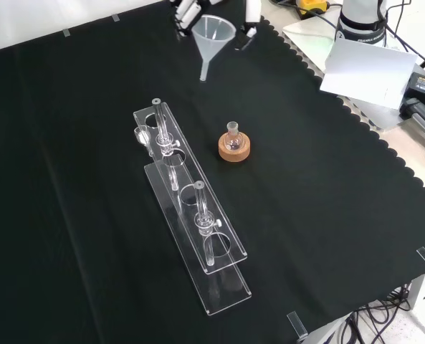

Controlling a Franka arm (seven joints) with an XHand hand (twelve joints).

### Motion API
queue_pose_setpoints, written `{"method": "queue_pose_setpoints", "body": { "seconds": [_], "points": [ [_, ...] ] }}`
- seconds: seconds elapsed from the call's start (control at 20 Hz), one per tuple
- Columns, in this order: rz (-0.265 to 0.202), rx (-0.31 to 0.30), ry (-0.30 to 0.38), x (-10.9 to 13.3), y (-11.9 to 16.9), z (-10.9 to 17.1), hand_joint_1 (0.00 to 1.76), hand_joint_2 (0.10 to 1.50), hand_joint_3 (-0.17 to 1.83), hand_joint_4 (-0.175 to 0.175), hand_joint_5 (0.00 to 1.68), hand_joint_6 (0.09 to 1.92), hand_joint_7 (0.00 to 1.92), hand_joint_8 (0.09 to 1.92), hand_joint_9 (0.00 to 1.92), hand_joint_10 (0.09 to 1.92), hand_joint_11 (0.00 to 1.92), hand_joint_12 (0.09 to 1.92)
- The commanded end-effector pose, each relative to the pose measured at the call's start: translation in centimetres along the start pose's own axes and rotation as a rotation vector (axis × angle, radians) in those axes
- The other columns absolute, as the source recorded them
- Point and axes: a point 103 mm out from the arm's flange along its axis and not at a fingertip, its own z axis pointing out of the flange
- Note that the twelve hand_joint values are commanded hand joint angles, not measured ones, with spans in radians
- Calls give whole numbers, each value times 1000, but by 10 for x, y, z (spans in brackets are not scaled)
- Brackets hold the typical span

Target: Place the funnel on the round-bottom flask.

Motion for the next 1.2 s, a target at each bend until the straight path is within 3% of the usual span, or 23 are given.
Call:
{"method": "queue_pose_setpoints", "body": {
  "seconds": [0.05, 0.15, 0.55, 1.2],
  "points": [
    [17, 42, -28, 19, -24, 23, 842, 629, 738, -51, 663, 754, 902, 711, 1186, 413, 681, 1270],
    [21, 63, -62, 23, -24, 32, 841, 629, 739, -51, 663, 756, 902, 712, 1186, 413, 681, 1269],
    [0, 116, -74, 32, -9, 66, 840, 629, 741, -51, 663, 760, 902, 713, 1187, 412, 679, 1268],
    [-43, 158, -52, 41, 12, 104, 838, 629, 744, -51, 662, 768, 901, 714, 1187, 412, 677, 1268]
  ]
}}
